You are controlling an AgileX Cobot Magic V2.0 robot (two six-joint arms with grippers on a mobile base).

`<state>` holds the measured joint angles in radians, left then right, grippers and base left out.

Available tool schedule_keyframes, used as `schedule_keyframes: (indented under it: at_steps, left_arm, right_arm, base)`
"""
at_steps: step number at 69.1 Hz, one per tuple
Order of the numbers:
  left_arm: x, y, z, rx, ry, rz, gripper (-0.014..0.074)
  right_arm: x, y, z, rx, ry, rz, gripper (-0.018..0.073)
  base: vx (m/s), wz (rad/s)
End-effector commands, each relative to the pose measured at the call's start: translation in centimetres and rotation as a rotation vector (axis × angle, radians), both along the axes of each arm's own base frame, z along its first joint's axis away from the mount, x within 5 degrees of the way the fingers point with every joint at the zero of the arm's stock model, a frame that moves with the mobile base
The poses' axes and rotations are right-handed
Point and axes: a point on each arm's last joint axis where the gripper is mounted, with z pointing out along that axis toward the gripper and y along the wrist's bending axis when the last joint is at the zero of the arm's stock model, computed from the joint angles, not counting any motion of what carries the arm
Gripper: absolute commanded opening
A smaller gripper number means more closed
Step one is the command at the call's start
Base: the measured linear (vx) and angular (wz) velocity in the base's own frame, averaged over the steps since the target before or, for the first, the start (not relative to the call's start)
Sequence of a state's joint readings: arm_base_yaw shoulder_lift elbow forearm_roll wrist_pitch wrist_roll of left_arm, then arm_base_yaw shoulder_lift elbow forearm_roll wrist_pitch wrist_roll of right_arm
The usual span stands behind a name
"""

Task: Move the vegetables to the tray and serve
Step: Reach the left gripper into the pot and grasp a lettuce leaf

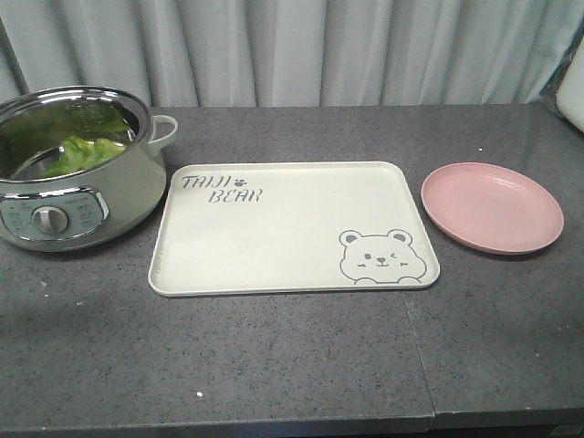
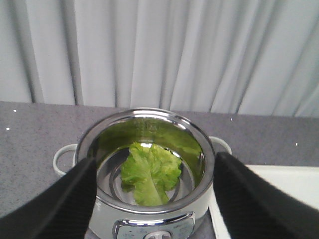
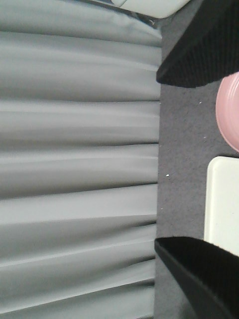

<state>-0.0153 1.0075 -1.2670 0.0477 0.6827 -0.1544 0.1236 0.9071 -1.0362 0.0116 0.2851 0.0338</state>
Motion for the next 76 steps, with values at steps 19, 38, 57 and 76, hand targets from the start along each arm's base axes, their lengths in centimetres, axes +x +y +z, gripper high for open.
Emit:
schedule_keyframes:
  at_steps: [19, 38, 57, 76]
  left_arm:
    - [11.9, -1.4, 1.6, -0.04, 0.127, -0.119, 0.0492]
    - [19.9, -1.4, -1.3, -0.021, 0.352, -0.13, 0.0492]
    - [24.6, -1.2, -7.8, -0.004, 0.586, -0.104, 0.0492]
    - [26.4, -1.0, -11.4, 0.011, 0.679, -0.094, 0.0492]
  right_arm:
    - [5.5, 1.0, -1.4, -0.054, 0.291, 0.054, 0.0591]
    - [6.4, 1.4, -3.0, -0.087, 0.389, 0.085, 0.0591]
    - [6.2, 1.4, -3.3, -0.108, 0.419, 0.096, 0.0591]
    - [6.2, 1.4, -3.3, -0.11, 0.426, 0.097, 0.0591]
  base:
    - [0.0, 0.0]
    - [0.0, 0.0]
    - [0.0, 0.0]
    - [0.0, 0.0]
